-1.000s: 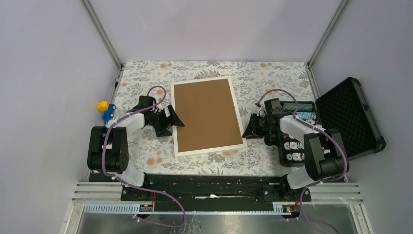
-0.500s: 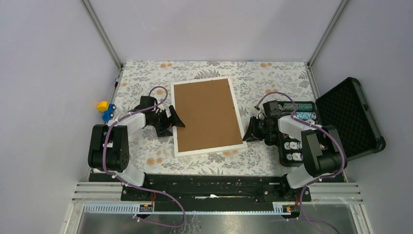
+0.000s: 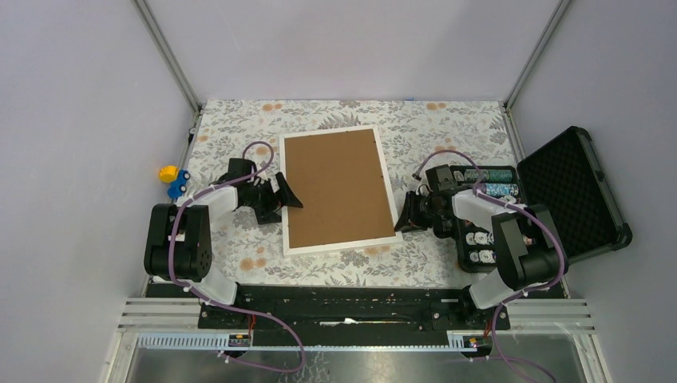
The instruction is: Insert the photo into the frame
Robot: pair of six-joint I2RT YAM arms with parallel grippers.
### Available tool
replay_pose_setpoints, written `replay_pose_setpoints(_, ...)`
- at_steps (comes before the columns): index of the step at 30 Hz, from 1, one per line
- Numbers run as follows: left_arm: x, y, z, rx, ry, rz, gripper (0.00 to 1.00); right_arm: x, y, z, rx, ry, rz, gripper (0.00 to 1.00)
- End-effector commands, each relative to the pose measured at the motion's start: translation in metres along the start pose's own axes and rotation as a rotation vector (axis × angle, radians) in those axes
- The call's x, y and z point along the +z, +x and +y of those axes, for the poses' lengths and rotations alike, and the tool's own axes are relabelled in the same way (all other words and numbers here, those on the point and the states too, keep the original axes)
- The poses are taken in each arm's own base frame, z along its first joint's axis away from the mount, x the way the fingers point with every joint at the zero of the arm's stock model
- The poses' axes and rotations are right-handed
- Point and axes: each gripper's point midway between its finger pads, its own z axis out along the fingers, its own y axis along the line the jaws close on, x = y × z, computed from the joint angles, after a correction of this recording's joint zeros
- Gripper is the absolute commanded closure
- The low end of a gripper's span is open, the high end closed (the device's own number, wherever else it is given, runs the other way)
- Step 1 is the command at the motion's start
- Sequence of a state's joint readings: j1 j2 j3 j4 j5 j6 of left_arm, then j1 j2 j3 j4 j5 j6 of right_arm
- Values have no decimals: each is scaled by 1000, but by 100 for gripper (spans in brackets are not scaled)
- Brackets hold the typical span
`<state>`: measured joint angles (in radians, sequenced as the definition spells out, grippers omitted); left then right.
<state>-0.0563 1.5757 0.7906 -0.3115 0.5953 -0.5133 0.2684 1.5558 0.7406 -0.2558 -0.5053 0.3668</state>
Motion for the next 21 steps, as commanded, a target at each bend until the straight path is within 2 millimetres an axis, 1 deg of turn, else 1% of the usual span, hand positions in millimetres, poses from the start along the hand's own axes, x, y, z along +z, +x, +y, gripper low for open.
replay_pose_setpoints(1, 8, 11, -14, -15, 98, 49, 3, 19, 21, -9, 3, 77, 52, 66)
replay_pose_setpoints(6, 9, 15, -16, -23, 112, 53, 3, 27, 26, -6, -8, 121, 49, 65)
replay_pose_setpoints(9, 9, 16, -19, -18, 116, 53, 3, 33, 30, -10, -16, 176, 55, 65)
replay_pose_setpoints(13, 9, 17, -19, -16, 116, 53, 3, 38, 37, -32, -27, 328, 74, 66)
replay_pose_setpoints(17, 9, 18, -19, -16, 113, 52, 3, 40, 42, -47, -53, 459, 73, 66)
replay_pose_setpoints(21, 9, 19, -19, -13, 112, 54, 3, 42, 51, -58, -103, 597, 79, 66)
